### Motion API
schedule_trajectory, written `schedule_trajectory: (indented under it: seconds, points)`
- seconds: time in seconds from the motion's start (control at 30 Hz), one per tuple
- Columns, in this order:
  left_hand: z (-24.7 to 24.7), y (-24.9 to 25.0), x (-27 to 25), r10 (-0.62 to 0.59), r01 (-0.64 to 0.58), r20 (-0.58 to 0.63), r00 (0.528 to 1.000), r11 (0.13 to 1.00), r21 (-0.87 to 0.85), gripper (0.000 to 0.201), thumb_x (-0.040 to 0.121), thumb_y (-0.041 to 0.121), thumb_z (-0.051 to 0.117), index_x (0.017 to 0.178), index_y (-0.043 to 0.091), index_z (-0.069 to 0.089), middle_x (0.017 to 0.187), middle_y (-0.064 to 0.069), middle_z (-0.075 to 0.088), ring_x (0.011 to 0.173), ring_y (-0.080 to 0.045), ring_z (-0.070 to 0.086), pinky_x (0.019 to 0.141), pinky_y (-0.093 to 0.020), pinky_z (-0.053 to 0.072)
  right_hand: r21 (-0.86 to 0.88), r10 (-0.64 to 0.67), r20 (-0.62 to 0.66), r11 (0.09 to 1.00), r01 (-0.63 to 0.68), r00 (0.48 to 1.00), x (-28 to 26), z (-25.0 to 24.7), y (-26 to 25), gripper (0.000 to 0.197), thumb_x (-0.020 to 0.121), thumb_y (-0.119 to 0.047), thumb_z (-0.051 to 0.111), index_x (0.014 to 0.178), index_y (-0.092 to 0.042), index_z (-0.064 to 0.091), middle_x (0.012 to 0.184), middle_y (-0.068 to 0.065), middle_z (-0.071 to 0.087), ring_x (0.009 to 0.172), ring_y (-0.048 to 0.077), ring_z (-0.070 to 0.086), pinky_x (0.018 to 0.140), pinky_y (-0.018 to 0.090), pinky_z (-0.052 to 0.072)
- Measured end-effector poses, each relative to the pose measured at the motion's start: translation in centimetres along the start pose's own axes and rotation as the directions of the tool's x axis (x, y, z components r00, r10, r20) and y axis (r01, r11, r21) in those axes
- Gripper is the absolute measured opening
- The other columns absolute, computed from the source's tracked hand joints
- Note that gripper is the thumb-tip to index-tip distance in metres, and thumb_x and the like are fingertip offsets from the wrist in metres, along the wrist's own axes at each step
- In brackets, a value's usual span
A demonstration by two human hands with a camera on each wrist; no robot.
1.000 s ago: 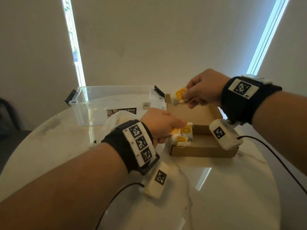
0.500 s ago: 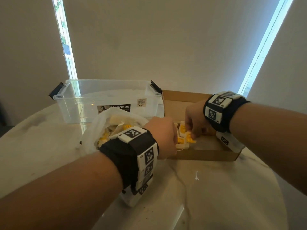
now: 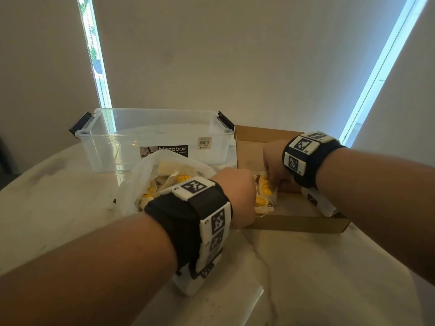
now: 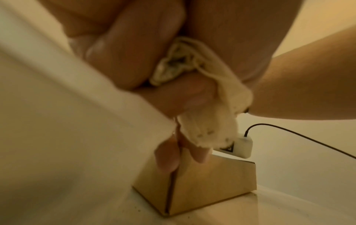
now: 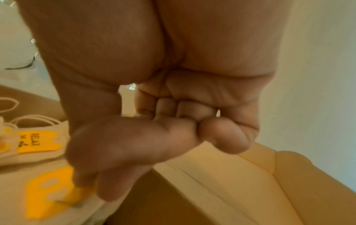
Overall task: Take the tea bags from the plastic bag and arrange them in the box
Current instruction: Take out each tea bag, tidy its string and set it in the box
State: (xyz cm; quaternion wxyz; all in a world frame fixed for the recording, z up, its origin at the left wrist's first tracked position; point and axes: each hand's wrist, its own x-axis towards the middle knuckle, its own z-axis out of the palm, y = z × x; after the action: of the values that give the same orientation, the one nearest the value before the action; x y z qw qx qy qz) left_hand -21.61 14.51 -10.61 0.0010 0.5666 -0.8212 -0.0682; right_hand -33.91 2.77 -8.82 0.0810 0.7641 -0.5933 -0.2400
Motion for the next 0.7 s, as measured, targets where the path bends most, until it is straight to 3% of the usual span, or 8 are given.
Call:
schedule_trajectory:
  seconds: [0.13, 0.23, 0.3, 0.37, 0.4, 0.5, 0.6, 0.7]
  points:
    - [-0.2, -0.1, 0.1, 0.006, -0.006, 0.024, 1.000, 1.000, -0.002, 0.026, 0.094, 0.034, 0.063, 0.109, 0.016, 0.073, 0.111, -0.001, 0.070, 0.101, -0.017, 0.065, 0.075, -0.022, 0.050, 0.009, 0.021, -0.017, 1.000, -0.021, 1.000, 0.3, 0.1, 0.6, 0.039, 0.092, -0.040, 0.068, 0.113, -0.008, 0.069, 0.097, 0.005, 0.064, 0.084, 0.017, 0.058, 0.063, 0.021, 0.049]
    - [-0.8, -0.6, -0.2, -0.067, 0.068, 0.010, 0.998, 0.972, -0.224, 0.024, 0.090, 0.036, 0.069, 0.102, 0.016, 0.075, 0.105, 0.000, 0.070, 0.097, -0.017, 0.065, 0.078, -0.025, 0.054, 0.128, 0.054, -0.019, 0.990, -0.051, 0.998, 0.1, -0.4, 1.7, 0.029, 0.090, -0.037, 0.071, 0.104, -0.012, 0.073, 0.088, 0.000, 0.070, 0.078, 0.016, 0.066, 0.063, 0.022, 0.053]
    - [-1.6, -1.2, -0.2, -0.132, 0.112, -0.011, 0.991, 0.878, -0.466, 0.024, 0.089, 0.036, 0.070, 0.098, 0.014, 0.074, 0.094, 0.000, 0.070, 0.081, -0.014, 0.064, 0.066, -0.024, 0.054, 0.293, 0.086, -0.038, 0.953, -0.071, 0.996, -1.0, -1.4, 2.5, 0.019, 0.086, -0.030, 0.076, 0.089, -0.012, 0.074, 0.074, -0.001, 0.076, 0.068, 0.014, 0.073, 0.068, 0.028, 0.061]
    - [-2.5, -1.9, 0.2, -0.241, 0.193, 0.048, 0.969, 0.628, -0.754, 0.029, 0.092, 0.037, 0.067, 0.101, 0.010, 0.070, 0.076, -0.003, 0.064, 0.059, -0.014, 0.055, 0.051, -0.022, 0.045, 0.395, 0.104, -0.102, 0.917, -0.056, 0.989, -2.6, -3.0, 3.0, 0.019, 0.086, -0.029, 0.077, 0.084, -0.011, 0.074, 0.068, -0.001, 0.076, 0.063, 0.014, 0.074, 0.066, 0.030, 0.061]
    - [-2.9, -2.2, 0.4, -0.293, 0.264, 0.144, 0.945, 0.425, -0.866, 0.029, 0.094, 0.037, 0.064, 0.103, 0.010, 0.067, 0.068, -0.003, 0.059, 0.051, -0.012, 0.049, 0.046, -0.021, 0.040, 0.445, 0.111, -0.145, 0.895, -0.035, 0.983, -3.6, -3.8, 3.2, 0.020, 0.087, -0.031, 0.076, 0.085, -0.011, 0.074, 0.069, -0.001, 0.076, 0.062, 0.013, 0.074, 0.063, 0.029, 0.058]
    - [-3.3, -3.0, 1.5, -0.334, 0.278, 0.297, 0.895, -0.103, -0.955, 0.024, 0.098, 0.037, 0.058, 0.097, 0.013, 0.060, 0.054, 0.001, 0.051, 0.043, -0.008, 0.043, 0.035, -0.018, 0.033, 0.710, 0.119, -0.188, 0.703, 0.051, 0.975, -6.0, -5.2, 3.1, 0.034, 0.093, -0.044, 0.067, 0.089, -0.010, 0.073, 0.072, 0.001, 0.077, 0.058, 0.014, 0.070, 0.060, 0.027, 0.050]
    - [-2.7, -3.0, 2.5, -0.407, 0.177, 0.284, 0.868, -0.282, -0.943, 0.025, 0.100, 0.036, 0.056, 0.104, 0.012, 0.059, 0.060, -0.002, 0.054, 0.040, -0.010, 0.048, 0.033, -0.020, 0.036, 0.902, 0.025, -0.035, 0.432, 0.021, 0.999, -8.2, -5.3, 2.0, 0.055, 0.093, -0.059, 0.057, 0.099, -0.006, 0.071, 0.084, 0.009, 0.077, 0.061, 0.020, 0.068, 0.066, 0.033, 0.049]
    - [-2.6, -2.0, 2.2, -0.419, 0.103, 0.259, 0.870, -0.359, -0.928, 0.024, 0.103, 0.031, 0.049, 0.117, 0.013, 0.059, 0.077, -0.008, 0.059, 0.044, -0.013, 0.053, 0.036, -0.020, 0.040, 0.893, -0.044, -0.040, 0.447, 0.055, 0.998, -9.2, -4.7, 0.7, 0.054, 0.086, -0.057, 0.067, 0.103, -0.007, 0.071, 0.089, 0.009, 0.078, 0.068, 0.020, 0.071, 0.071, 0.034, 0.054]
